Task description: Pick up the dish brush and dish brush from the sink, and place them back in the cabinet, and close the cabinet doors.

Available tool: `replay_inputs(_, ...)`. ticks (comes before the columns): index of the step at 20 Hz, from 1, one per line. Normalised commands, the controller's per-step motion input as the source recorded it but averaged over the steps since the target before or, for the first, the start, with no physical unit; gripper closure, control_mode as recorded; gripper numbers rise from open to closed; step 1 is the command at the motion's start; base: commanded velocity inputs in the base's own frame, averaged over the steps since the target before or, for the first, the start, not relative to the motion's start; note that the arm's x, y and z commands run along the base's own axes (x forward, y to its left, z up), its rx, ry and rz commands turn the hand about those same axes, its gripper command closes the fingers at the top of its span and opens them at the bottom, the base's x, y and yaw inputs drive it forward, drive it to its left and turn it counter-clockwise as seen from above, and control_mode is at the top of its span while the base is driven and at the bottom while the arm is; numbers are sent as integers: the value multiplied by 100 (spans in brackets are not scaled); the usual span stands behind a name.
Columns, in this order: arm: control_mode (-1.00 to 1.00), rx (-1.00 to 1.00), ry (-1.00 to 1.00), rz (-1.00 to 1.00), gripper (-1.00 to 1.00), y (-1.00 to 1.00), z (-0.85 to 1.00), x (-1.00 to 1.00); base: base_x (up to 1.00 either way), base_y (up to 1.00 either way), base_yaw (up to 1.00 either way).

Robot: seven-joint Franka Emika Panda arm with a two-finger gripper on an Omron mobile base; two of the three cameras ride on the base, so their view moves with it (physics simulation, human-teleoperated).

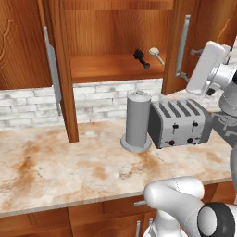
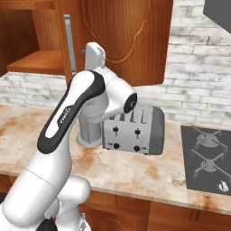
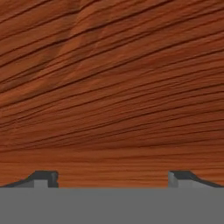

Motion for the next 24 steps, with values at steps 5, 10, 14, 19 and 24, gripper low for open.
replay_inputs(5, -100, -5, 8, -18, -100, 43, 0, 66, 0, 0, 0)
replay_inputs(10, -100, -3, 7, -15, -100, 33, 0, 65, 0, 0, 0)
replay_inputs(14, -100, 0, 7, -16, -100, 16, 0, 54, 0, 0, 0)
replay_inputs(19, -100, 0, 7, -11, -100, 4, 0, 29, 0, 0, 0)
replay_inputs(24, -100, 0, 5, -7, -100, 0, 0, 12, 0, 0, 0)
